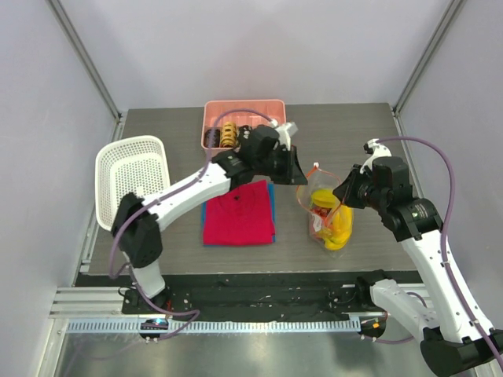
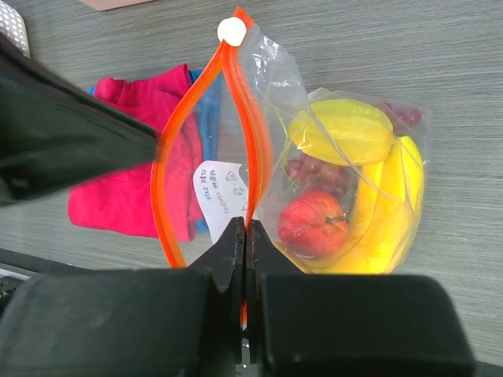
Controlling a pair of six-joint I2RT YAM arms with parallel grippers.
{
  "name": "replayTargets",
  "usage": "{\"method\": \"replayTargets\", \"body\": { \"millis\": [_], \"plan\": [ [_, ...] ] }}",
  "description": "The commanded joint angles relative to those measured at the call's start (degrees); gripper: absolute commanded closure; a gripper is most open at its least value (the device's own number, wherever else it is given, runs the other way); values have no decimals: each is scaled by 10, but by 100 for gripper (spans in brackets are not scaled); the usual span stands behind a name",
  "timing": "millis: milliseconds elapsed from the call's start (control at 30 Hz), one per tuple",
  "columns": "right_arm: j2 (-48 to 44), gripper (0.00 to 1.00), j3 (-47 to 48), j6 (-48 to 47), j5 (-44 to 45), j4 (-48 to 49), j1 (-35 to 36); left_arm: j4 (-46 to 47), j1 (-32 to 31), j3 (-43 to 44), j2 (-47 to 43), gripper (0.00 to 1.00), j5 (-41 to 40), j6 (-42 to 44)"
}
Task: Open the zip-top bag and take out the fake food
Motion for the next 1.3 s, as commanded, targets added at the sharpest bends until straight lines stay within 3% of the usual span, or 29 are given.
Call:
{"method": "replayTargets", "body": {
  "millis": [0, 167, 367, 467, 533, 667, 700, 800, 933, 1267],
  "plan": [
    [-12, 99, 32, -4, 5, 13, 2, 10, -25, 82, 63, 88, 87, 42],
    [-18, 99, 33, -4, 4, 10, 1, -13, -46, 159, 132, 87, 129, 45],
    [-20, 99, 31, -7, 5, 8, 2, -182, -50, 301, 250, 93, 92, 0],
    [-20, 99, 31, -8, 5, 9, 1, -203, -62, 294, 254, 91, 55, -8],
    [-19, 99, 31, -3, 2, 12, 2, -185, -70, 283, 251, 82, 41, -4],
    [-16, 99, 23, 33, -25, 28, 2, -144, -96, 247, 236, 56, -39, 64],
    [-15, 99, 20, 39, -32, 32, 1, -119, -100, 237, 232, 54, -58, 83],
    [-17, 99, 11, 57, -42, 42, 1, -49, -113, 169, 199, 56, -125, 134],
    [-13, 99, 14, 63, -50, 45, 2, 140, -127, 35, 160, 60, -197, 201],
    [-15, 99, 19, 69, -52, 33, 1, 161, -149, 27, 157, 54, -299, 236]
  ]
}}
